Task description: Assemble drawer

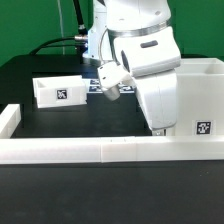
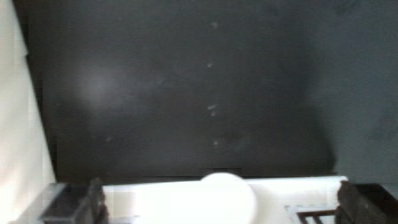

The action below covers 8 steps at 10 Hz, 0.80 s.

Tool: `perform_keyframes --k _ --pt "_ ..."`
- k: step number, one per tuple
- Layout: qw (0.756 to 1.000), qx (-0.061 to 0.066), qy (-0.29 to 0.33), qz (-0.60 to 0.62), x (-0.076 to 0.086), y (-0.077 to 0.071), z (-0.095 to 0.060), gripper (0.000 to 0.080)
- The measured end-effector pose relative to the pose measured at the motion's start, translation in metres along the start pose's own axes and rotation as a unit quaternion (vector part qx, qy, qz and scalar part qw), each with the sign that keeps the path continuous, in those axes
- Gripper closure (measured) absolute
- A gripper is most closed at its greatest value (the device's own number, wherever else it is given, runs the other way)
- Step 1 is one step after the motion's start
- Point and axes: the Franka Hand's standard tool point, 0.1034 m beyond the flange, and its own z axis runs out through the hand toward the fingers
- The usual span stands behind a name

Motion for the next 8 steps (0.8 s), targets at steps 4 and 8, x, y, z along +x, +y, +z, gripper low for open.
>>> perform_keyframes --k 4,8 --pt "1.0 0.015 -0.004 0.017 0.009 -0.002 0.005 0.0151" --pt "1.0 0.003 -0.009 -0.017 -0.016 0.003 -0.006 0.0151"
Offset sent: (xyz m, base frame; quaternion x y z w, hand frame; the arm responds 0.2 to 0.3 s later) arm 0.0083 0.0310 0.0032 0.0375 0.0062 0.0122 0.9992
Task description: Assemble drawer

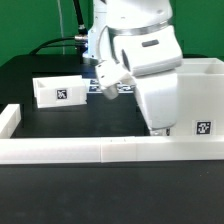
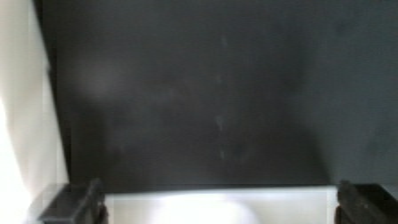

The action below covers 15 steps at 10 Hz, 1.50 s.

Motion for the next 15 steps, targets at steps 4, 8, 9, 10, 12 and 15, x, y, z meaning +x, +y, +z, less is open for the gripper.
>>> perform_keyframes --k 4,8,9,10,12,15 --pt "0.999 -0.032 -0.014 0.026 -0.036 -0.025 -0.029 0.0151" --pt "0.997 -0.042 -0.028 0.059 -0.04 -0.071 -0.041 0.0151" --pt "0.997 -0.04 -0.029 0.058 -0.039 -0.074 -0.041 0.0151" --pt "0.997 -0.04 -0.028 0.059 -0.04 -0.072 -0.04 0.0151" --pt "0.997 -0.039 -0.028 0.059 -0.04 -0.073 -0.039 0.0151" --pt "0.996 -0.042 -0.03 0.076 -0.039 -0.073 -0.039 0.0151"
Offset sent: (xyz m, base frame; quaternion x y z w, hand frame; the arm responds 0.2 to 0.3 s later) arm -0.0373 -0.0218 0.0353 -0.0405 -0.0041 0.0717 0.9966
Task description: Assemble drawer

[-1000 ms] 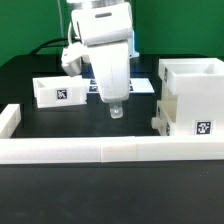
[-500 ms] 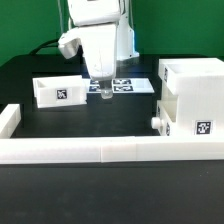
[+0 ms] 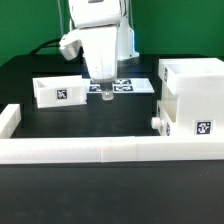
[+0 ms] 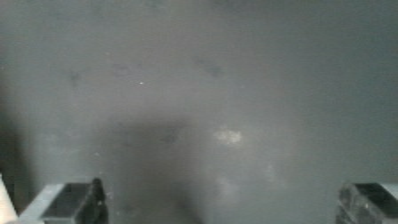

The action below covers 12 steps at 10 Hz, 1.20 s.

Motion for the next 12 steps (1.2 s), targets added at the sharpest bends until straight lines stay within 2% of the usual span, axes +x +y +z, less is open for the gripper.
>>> perform_keyframes --k 1,2,4,5,6,10,11,12 --pt "0.998 -0.017 -0.013 0.056 -0.001 -0.005 -0.003 0.0151" --pt "0.996 -0.03 -0.039 0.075 0.007 -0.019 -0.006 0.0151" --pt "0.99 -0.031 -0.068 0.122 0.018 -0.029 -0.006 0.0151" --pt "0.989 -0.021 -0.086 0.12 0.026 -0.03 -0.007 0.0151" --pt "0.988 -0.018 -0.092 0.12 0.033 -0.03 -0.007 0.0151" --pt "0.981 0.014 -0.145 0.132 0.062 -0.044 -0.002 0.0151" --pt "0.977 0.012 -0.155 0.147 0.062 -0.05 0.001 0.0151" --pt "0.977 0.012 -0.152 0.151 0.056 -0.056 0.004 0.0151"
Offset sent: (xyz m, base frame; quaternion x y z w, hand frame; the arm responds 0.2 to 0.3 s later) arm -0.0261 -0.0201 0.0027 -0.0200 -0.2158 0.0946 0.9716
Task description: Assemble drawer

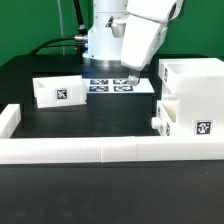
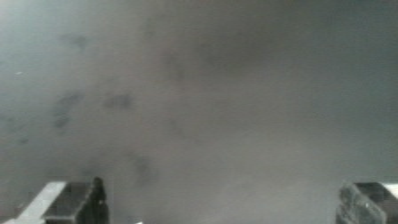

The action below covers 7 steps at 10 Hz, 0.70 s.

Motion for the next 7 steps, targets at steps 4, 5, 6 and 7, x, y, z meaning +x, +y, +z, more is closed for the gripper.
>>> perform_keyframes --k 4,5,6,7 --pt "0.999 -0.019 0.027 -0.004 -0.063 -0.01 0.016 0.0151" --pt "0.999 -0.019 0.026 -0.023 -0.08 -0.007 0.019 0.0151" --pt "0.999 -0.021 0.025 -0.027 -0.091 -0.003 0.019 0.0151" --pt "0.999 -0.02 0.025 -0.023 -0.086 -0.005 0.019 0.0151"
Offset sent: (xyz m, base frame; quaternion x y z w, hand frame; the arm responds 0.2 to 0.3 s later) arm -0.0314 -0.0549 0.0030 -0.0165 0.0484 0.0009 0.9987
